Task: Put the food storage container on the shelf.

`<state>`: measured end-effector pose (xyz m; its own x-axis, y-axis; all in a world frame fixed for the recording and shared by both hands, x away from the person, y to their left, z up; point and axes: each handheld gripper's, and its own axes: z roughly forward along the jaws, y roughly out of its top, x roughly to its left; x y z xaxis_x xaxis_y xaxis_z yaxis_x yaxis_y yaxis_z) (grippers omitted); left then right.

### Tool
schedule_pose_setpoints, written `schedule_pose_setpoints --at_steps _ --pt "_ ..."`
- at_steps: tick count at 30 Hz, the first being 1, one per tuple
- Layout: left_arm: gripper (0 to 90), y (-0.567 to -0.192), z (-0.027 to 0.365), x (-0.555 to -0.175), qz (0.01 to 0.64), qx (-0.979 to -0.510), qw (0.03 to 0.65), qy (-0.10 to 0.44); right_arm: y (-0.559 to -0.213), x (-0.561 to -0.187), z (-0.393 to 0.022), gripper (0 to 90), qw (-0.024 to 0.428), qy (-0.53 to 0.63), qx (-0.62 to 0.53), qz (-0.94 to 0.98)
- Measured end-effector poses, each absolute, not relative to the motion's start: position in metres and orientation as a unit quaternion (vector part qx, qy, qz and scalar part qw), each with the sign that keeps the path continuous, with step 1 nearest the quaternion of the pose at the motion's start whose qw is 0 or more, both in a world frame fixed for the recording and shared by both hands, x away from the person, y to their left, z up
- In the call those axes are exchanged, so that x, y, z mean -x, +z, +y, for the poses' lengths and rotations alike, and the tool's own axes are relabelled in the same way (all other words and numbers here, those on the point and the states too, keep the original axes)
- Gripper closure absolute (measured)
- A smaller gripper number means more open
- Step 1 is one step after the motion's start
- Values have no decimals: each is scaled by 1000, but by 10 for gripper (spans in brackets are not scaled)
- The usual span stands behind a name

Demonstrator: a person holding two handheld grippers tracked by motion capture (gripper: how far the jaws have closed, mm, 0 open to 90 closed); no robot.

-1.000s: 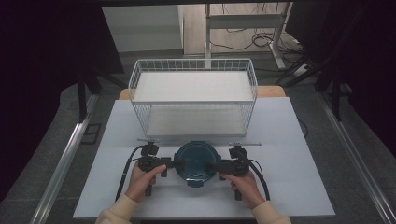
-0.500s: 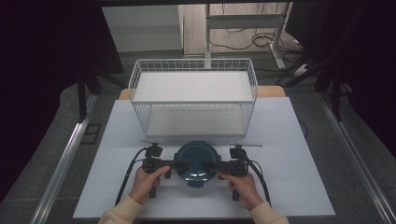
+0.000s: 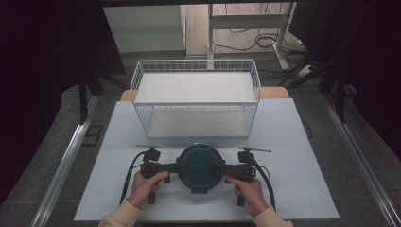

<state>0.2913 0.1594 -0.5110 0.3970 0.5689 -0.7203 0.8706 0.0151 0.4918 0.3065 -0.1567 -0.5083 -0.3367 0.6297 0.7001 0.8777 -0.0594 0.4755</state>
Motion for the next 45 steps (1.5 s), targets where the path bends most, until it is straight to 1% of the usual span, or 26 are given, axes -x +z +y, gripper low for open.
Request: schedule_pose_setpoints --at_steps 6,14,17,21,28,33,37,45 --pt "414 -506 159 -287 522 -689 480 -150 -501 -299 -157 330 112 -469 550 -682" --pt "430 -497 157 -282 507 -698 485 -143 -490 -295 -159 333 85 -485 533 -688" --pt "429 -488 157 -281 495 -702 494 -134 -479 -291 -158 337 65 -493 518 -696" --pt "430 -480 159 -279 488 -703 502 -128 -468 -288 -158 343 49 -501 501 -704" --pt "430 -472 159 -276 480 -708 504 -117 -461 -285 -157 344 41 -507 489 -708" --pt "430 -462 161 -274 469 -711 513 -107 -450 -282 -156 344 23 -515 474 -714" --pt "430 -454 161 -274 464 -713 516 -99 -443 -281 -156 345 17 -520 468 -715" --pt "430 -441 164 -281 462 -708 526 -91 -427 -289 -154 352 7 -526 452 -721"
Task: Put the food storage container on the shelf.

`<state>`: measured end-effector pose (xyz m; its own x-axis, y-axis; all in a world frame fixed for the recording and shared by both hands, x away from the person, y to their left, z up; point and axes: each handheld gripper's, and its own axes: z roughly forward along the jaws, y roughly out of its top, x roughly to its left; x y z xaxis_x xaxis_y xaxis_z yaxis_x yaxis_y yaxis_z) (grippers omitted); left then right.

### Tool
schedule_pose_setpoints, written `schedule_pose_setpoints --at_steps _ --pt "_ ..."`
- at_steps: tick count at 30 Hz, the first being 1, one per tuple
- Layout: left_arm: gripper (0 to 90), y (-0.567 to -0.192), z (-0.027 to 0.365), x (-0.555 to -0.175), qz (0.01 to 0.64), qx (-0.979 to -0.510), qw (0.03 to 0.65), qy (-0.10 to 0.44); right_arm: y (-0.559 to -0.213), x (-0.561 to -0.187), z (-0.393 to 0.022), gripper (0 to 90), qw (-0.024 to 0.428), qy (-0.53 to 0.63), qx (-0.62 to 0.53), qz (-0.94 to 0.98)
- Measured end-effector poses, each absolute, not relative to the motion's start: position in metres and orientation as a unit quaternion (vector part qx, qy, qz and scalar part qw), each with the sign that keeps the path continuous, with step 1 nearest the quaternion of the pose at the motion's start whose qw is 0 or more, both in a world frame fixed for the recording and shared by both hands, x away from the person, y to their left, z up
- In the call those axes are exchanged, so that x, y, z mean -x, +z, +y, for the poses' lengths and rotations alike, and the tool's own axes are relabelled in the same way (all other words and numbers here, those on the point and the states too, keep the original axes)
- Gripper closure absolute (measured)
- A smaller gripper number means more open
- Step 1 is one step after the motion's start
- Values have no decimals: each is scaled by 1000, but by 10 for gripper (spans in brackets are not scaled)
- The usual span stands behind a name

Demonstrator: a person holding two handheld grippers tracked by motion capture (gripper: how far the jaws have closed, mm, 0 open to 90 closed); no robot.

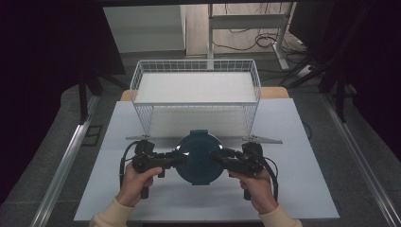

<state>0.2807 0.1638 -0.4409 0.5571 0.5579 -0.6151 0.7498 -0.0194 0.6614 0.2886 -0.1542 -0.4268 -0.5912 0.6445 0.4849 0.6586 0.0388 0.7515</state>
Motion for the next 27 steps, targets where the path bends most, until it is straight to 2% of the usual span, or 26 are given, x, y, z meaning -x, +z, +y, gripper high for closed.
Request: schedule_pose_setpoints --at_steps 27 --pt "430 -379 174 -293 439 -703 557 -57 -359 -305 -145 357 -29 -540 416 -731"
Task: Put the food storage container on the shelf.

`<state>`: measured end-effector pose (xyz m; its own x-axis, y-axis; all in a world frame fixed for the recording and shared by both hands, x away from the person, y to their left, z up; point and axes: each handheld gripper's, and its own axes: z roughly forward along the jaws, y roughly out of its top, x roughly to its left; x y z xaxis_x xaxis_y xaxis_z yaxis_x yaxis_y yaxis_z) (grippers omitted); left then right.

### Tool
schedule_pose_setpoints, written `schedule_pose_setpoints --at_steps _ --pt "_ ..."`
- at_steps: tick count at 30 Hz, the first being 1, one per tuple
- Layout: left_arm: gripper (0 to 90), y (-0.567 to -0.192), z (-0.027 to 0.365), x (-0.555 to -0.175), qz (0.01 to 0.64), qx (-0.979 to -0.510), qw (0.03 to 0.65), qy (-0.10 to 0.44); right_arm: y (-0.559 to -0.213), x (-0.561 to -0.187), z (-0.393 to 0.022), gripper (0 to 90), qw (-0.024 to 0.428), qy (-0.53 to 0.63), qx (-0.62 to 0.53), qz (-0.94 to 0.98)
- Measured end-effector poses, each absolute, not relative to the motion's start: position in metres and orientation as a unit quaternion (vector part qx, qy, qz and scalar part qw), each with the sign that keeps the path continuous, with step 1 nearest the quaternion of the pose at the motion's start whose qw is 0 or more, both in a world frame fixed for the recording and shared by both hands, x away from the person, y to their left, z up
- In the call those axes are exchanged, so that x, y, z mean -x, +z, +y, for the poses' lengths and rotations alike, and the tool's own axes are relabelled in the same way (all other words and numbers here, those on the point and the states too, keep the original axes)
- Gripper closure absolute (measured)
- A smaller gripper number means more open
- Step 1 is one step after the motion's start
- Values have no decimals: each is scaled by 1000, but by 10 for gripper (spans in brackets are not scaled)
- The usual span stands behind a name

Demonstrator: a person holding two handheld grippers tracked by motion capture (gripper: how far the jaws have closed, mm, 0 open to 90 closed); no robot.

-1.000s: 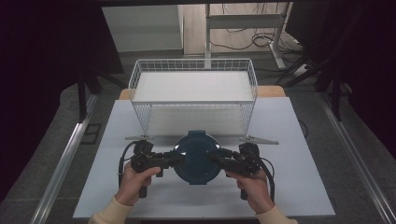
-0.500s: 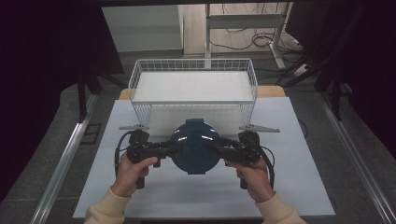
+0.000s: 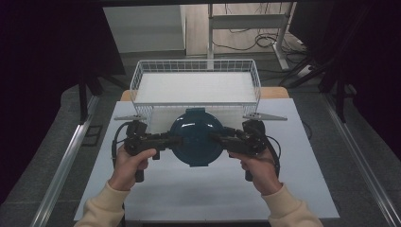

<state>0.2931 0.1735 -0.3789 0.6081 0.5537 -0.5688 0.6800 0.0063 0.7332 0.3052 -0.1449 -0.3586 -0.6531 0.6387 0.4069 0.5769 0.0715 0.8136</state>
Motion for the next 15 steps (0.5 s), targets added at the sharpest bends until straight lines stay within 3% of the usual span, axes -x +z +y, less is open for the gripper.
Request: schedule_pose_setpoints --at_steps 15 --pt "427 -351 178 -302 429 -702 567 -37 -328 -315 -140 358 44 550 -398 733"
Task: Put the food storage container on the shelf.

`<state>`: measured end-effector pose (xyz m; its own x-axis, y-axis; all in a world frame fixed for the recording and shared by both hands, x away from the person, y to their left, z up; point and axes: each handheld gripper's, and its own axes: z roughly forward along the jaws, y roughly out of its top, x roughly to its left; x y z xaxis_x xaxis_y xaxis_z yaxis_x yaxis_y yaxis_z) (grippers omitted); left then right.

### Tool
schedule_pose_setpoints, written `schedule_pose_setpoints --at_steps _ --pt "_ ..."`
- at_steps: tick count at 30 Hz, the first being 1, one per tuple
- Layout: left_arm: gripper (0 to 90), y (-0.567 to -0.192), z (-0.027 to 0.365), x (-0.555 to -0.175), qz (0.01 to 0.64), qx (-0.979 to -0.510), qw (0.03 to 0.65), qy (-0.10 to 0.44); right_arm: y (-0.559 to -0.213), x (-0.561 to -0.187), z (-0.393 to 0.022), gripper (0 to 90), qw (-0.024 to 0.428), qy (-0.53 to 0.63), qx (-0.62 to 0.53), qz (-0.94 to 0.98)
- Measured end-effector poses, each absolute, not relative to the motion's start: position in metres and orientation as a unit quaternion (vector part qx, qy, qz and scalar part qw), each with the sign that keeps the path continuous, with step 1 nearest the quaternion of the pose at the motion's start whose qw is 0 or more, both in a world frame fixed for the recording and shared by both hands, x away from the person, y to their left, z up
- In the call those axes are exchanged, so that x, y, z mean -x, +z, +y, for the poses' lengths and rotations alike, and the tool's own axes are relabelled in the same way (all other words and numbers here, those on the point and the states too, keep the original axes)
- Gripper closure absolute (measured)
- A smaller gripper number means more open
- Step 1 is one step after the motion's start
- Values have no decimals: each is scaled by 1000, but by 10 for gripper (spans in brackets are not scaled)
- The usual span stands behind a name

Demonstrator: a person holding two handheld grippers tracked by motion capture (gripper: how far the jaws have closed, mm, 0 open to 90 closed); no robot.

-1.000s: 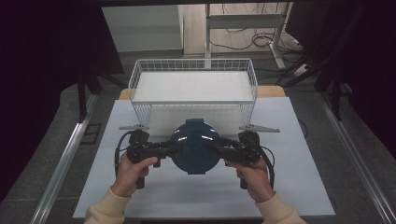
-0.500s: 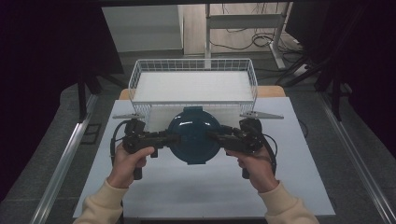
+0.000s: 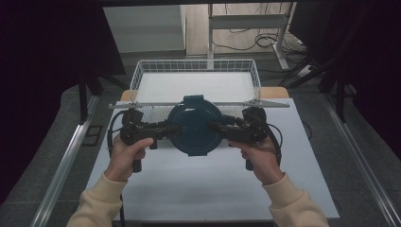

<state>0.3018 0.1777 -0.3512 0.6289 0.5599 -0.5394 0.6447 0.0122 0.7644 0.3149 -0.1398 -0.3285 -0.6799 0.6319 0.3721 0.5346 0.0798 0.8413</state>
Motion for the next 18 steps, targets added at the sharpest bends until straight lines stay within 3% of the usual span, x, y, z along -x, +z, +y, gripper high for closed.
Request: schedule_pose_setpoints --at_steps 18 --pt "427 -329 181 -318 422 -708 566 -21 -308 -335 -137 359 49 555 -385 736"
